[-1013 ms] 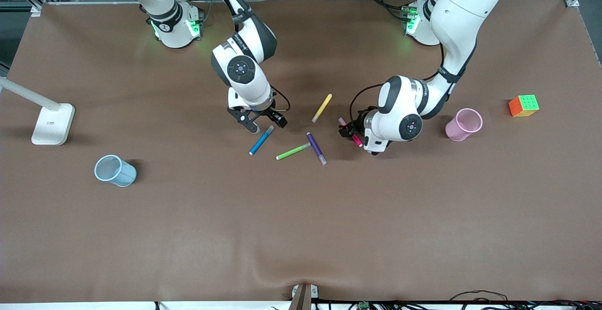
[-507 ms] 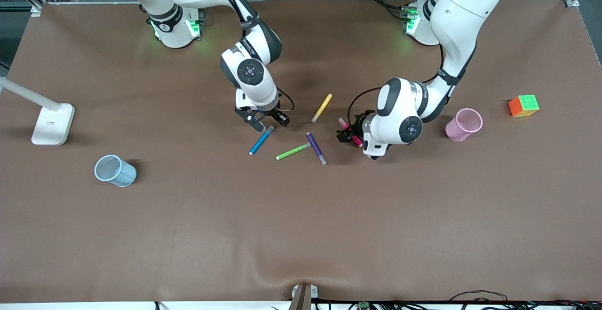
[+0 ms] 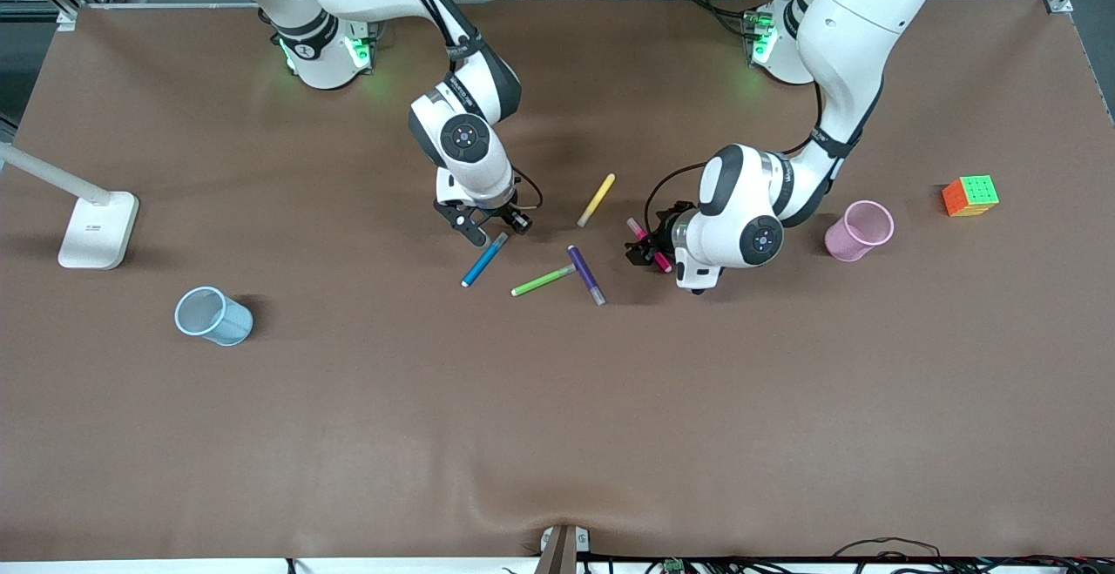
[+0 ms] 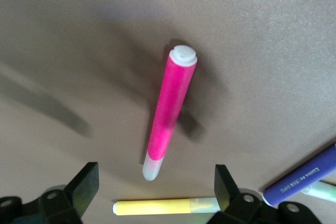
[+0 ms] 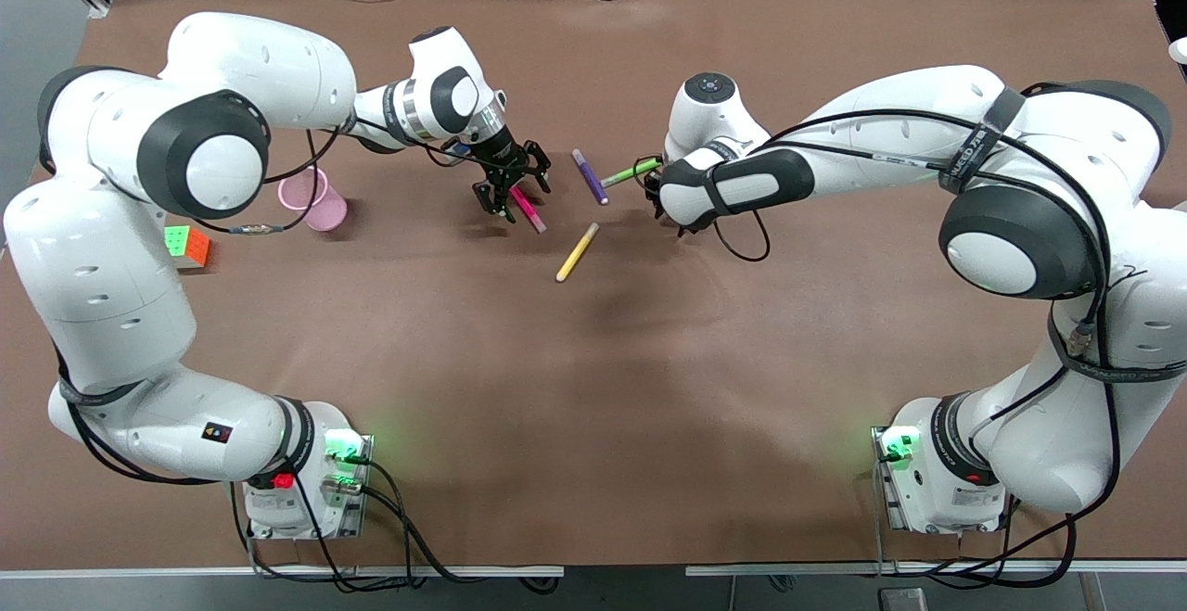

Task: Place pink and blue markers in matching cups
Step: 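Grasp the blue marker with the right gripper while the left gripper grasps the pink marker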

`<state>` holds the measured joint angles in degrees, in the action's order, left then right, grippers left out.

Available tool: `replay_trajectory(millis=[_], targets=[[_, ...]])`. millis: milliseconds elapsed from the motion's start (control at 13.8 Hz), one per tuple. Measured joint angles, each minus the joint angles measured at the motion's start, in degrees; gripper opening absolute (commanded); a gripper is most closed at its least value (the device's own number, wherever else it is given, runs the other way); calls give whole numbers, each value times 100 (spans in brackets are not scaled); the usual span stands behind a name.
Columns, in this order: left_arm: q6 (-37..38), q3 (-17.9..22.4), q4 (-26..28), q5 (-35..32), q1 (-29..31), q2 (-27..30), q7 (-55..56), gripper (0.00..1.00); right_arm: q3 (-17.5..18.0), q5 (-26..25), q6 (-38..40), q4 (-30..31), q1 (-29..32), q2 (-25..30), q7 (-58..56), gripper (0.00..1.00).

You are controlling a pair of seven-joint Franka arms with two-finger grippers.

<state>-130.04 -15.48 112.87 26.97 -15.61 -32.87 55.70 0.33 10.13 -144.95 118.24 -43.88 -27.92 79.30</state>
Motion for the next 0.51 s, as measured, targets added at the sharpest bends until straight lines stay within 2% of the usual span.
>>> replay_trajectory(millis=[145, 217, 289, 362, 434, 507], targets=[[2, -4, 0, 0, -13, -10, 2, 89, -69, -12, -92, 1, -4, -30, 9, 53], [2, -4, -1, 0, -20, -16, 2, 87, -120, -33, -214, 2, -4, -73, 9, 47], [2, -4, -3, 0, -20, -19, 2, 85, -164, -49, -335, 3, -4, -133, 9, 45], [2, -3, -6, 0, -21, -24, 2, 79, -189, -57, -406, 4, -4, -187, 9, 44], [2, -4, -15, 0, -29, -38, 2, 74, -194, -61, -445, 3, -4, -213, 8, 38], [2, -4, -32, 0, -42, -60, 2, 71, -194, -65, -445, 2, -8, -204, 9, 28]])
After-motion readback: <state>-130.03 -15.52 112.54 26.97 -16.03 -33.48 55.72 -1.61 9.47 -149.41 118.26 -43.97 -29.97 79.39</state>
